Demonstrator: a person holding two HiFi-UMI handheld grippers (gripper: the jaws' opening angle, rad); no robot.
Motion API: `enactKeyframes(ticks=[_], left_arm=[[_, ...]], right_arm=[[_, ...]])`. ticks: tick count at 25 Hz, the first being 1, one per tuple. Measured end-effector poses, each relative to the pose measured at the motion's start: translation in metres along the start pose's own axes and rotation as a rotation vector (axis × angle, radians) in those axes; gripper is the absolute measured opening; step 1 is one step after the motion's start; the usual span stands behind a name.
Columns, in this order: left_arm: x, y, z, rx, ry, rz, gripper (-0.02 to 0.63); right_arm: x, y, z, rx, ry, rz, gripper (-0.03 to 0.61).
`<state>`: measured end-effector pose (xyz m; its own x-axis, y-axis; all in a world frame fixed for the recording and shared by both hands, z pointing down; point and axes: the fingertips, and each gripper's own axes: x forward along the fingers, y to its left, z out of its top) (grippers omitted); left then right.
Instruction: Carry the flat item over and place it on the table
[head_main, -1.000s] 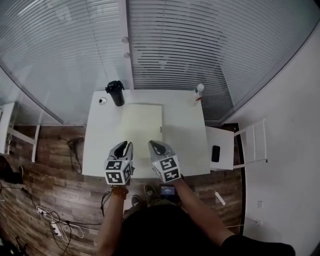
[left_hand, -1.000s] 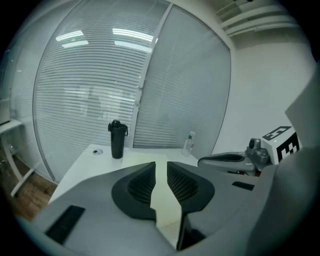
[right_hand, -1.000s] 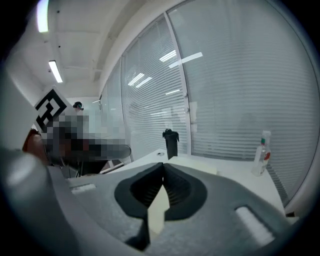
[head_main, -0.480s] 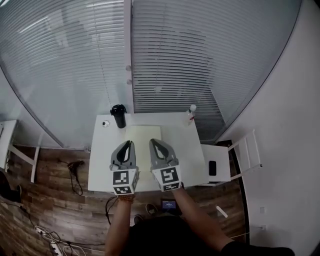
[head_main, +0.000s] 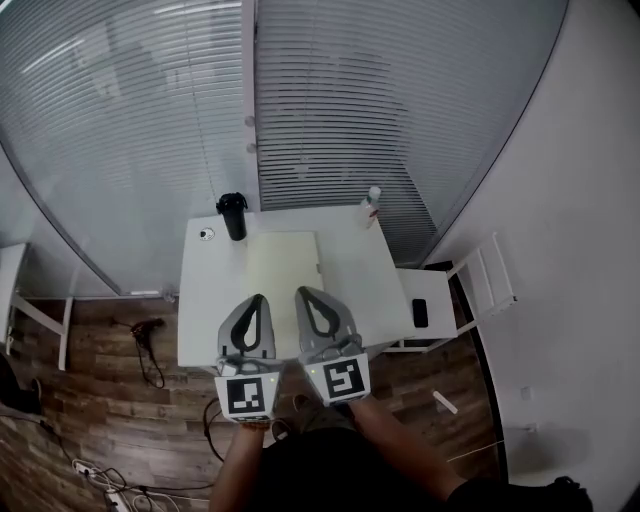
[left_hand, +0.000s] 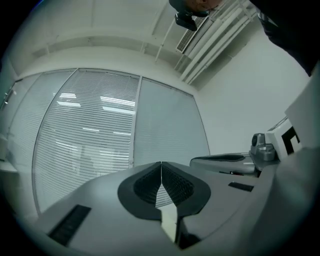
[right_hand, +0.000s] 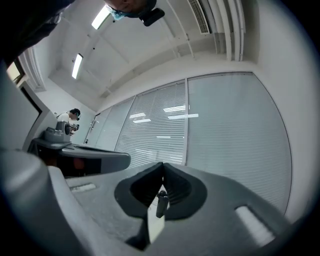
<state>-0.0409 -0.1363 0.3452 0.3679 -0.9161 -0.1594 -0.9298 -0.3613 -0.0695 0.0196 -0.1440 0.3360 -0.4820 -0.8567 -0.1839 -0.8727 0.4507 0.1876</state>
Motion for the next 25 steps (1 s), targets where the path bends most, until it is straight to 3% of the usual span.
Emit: enactKeyframes(ticks=[4, 9, 25], left_arm=[[-0.033, 0.001, 0.008, -0.027, 0.002, 0.021, 0.015], [-0.059, -0.001, 0.004, -0.002, 0.01, 0.034, 0.017], [-0.072, 0.0, -0.016, -0.015, 0.069, 0.029, 0.017]], right_arm=[[-0.03, 0.021, 0.012, -0.011, 0.0, -0.012, -0.002], [-0.053, 0.033, 0.017, -0.071, -0.003, -0.016, -0.002], [-0.063, 0.038, -0.002, -0.079, 0.045, -0.005, -0.002]])
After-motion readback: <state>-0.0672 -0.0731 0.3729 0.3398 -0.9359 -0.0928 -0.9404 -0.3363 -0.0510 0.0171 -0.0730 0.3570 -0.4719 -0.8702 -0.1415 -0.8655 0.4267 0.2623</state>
